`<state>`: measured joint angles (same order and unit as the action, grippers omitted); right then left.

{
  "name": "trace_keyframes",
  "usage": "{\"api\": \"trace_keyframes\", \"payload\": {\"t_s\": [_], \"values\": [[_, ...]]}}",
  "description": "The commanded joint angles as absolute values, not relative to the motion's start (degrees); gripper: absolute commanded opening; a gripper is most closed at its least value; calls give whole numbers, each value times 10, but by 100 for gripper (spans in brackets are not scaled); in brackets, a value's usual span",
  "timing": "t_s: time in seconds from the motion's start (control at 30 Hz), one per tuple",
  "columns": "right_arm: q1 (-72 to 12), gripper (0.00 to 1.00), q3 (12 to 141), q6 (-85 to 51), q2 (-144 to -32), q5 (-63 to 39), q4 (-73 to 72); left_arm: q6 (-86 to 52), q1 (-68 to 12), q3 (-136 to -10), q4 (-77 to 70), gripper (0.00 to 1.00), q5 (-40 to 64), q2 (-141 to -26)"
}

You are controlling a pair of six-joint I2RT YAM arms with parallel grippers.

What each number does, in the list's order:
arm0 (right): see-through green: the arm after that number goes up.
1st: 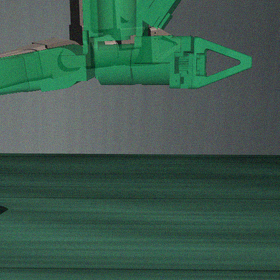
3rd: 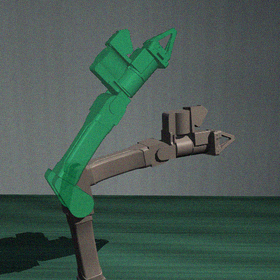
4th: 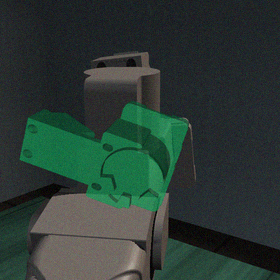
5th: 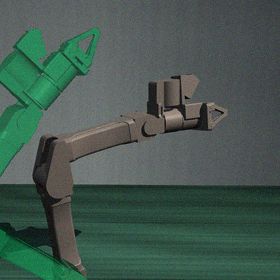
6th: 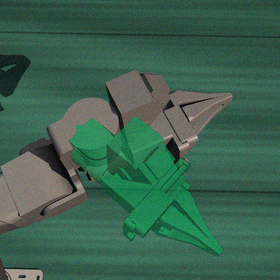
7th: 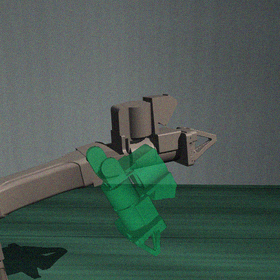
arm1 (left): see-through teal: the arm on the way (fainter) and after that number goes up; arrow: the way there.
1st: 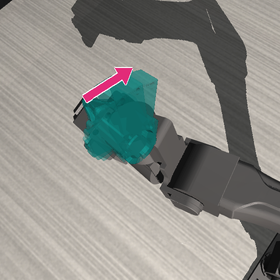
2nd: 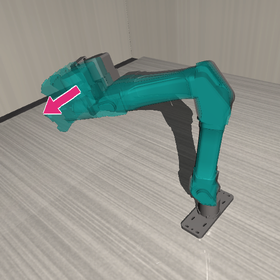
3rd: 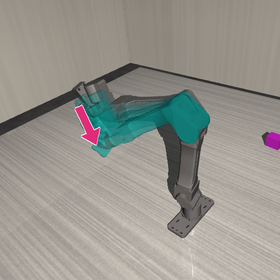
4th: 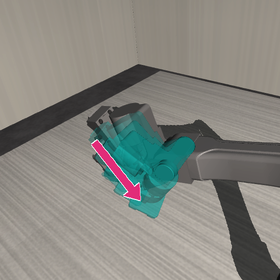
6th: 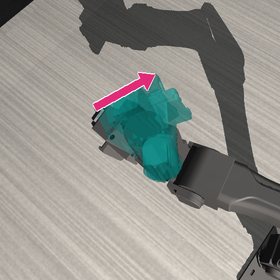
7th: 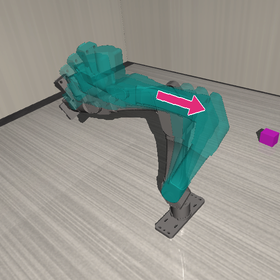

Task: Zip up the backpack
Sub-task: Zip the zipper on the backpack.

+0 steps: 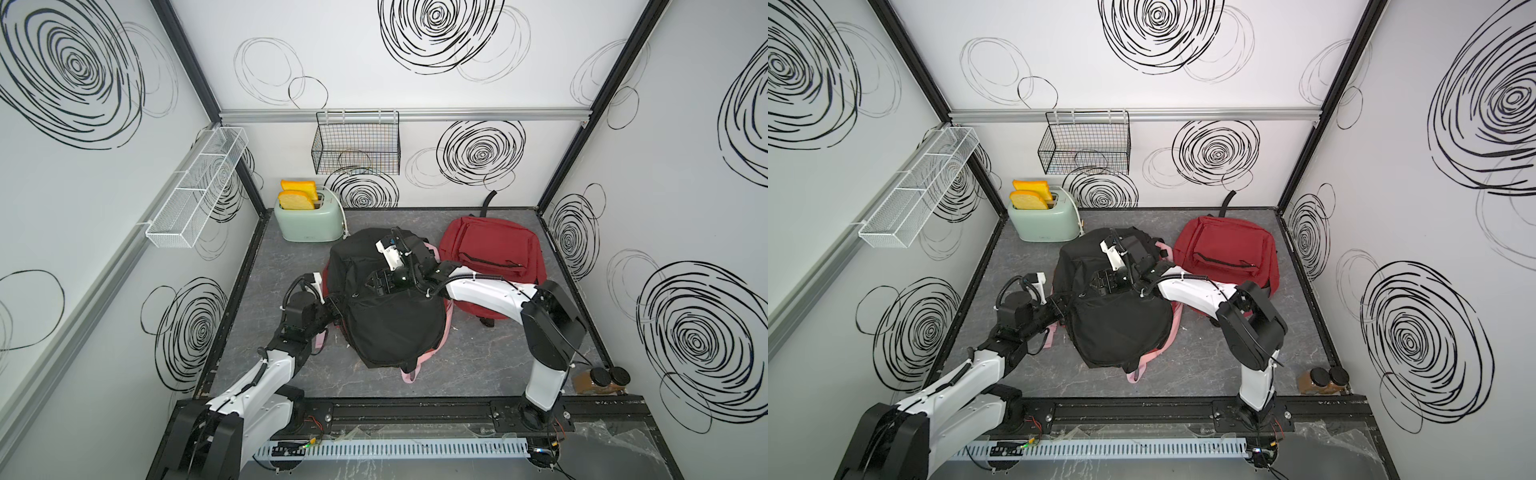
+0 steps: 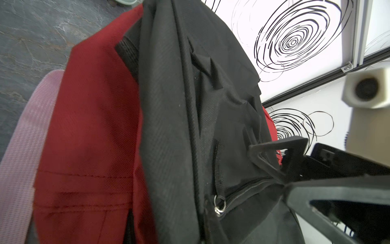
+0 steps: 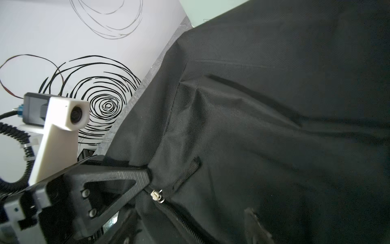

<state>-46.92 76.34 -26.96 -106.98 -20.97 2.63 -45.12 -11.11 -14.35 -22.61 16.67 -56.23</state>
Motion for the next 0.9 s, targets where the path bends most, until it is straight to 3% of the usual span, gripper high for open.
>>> {"api": "trace_keyframes", "payload": {"t_s": [0.0, 0.87], "values": [[-470, 82, 790, -289, -1086, -242, -7, -459, -108, -141, -289, 0, 196, -552], [-469, 73, 799, -354, -1185, -363, -98, -473, -104, -125, -326, 0, 215, -542]]}}
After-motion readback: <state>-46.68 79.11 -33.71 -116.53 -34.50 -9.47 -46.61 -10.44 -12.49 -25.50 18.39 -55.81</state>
